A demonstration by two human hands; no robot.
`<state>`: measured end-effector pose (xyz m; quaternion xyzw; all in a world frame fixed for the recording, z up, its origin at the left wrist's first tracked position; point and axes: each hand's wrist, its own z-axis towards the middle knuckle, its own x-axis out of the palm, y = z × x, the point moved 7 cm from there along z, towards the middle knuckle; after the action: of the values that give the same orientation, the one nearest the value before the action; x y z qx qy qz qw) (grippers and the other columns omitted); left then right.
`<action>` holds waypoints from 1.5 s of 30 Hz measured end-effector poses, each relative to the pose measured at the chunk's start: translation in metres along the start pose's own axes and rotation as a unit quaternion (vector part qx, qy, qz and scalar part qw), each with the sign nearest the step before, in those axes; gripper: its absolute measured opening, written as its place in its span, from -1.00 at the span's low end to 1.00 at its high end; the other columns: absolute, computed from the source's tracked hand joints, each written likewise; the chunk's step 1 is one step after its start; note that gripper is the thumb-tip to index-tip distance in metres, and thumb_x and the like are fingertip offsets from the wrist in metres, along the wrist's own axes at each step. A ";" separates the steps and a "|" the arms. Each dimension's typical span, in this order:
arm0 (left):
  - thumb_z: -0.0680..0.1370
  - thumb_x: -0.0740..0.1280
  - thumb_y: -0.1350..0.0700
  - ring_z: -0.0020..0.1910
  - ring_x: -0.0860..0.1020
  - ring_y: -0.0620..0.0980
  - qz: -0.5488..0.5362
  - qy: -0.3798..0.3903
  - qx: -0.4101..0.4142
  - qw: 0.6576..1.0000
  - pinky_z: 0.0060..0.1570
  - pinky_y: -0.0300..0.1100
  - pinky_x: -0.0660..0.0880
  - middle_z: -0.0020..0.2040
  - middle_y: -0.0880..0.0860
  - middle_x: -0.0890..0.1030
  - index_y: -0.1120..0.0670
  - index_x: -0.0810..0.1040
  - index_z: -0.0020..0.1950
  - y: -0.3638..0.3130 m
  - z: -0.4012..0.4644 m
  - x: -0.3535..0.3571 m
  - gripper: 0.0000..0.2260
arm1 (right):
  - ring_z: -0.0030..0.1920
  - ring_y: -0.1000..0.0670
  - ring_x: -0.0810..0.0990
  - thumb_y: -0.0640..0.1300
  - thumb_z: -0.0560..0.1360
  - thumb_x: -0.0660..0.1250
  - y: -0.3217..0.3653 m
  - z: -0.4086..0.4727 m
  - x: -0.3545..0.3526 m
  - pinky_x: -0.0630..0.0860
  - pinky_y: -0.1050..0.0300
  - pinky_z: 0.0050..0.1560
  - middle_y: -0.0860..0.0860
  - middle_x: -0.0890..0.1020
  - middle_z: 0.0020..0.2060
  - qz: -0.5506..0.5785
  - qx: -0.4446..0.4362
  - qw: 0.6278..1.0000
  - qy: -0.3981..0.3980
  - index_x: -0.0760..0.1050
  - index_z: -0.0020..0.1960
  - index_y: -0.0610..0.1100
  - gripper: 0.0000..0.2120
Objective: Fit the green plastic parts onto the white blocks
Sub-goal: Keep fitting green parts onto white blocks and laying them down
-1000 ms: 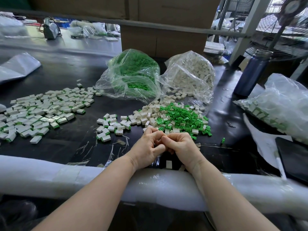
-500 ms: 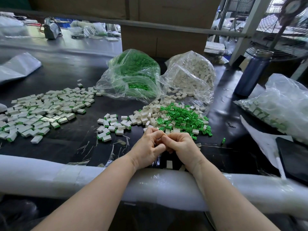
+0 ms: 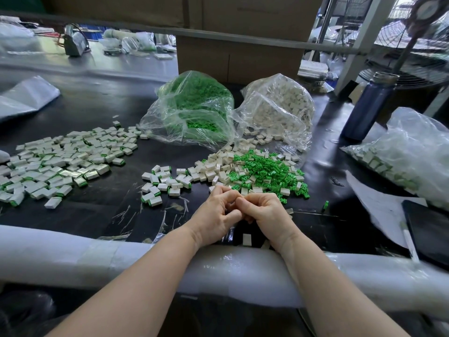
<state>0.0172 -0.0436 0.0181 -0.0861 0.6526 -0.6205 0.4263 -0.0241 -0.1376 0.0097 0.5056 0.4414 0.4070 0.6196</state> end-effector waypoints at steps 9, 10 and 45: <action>0.48 0.28 0.29 -0.17 0.40 -0.04 0.003 0.006 0.000 1.000 -0.06 -0.18 0.44 -0.01 0.02 0.34 -0.07 0.46 -0.21 -0.002 -0.001 0.000 -0.75 | -0.48 0.14 0.33 -0.30 0.50 0.30 0.000 -0.001 0.000 0.29 0.34 -0.43 -0.11 0.45 -0.43 0.004 0.005 1.000 0.001 0.60 -0.18 -0.38 -0.82; 0.48 0.29 0.29 -0.17 0.40 -0.03 0.005 0.006 -0.001 1.000 -0.04 -0.14 0.44 -0.01 0.01 0.34 -0.08 0.46 -0.21 -0.001 -0.001 0.001 -0.75 | -0.48 0.15 0.33 -0.30 0.50 0.30 0.001 -0.001 0.000 0.29 0.34 -0.44 -0.10 0.44 -0.43 0.005 0.005 1.000 0.001 0.60 -0.19 -0.38 -0.82; 0.51 0.36 0.21 -0.08 0.58 -0.12 -0.013 -0.072 -0.031 0.997 0.04 -0.32 0.48 -0.11 -0.02 0.64 0.08 0.62 0.01 0.006 -0.001 -0.011 -0.88 | -0.28 0.11 0.47 -0.25 0.47 0.37 0.008 -0.002 -0.012 0.41 0.28 -0.20 0.01 0.55 -0.29 -0.125 -0.019 0.988 -0.091 0.53 -0.17 -0.14 -0.94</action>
<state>0.0259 -0.0352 0.0176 -0.1524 0.6383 -0.5975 0.4609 -0.0295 -0.1476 0.0191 0.4695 0.4354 0.2871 0.7125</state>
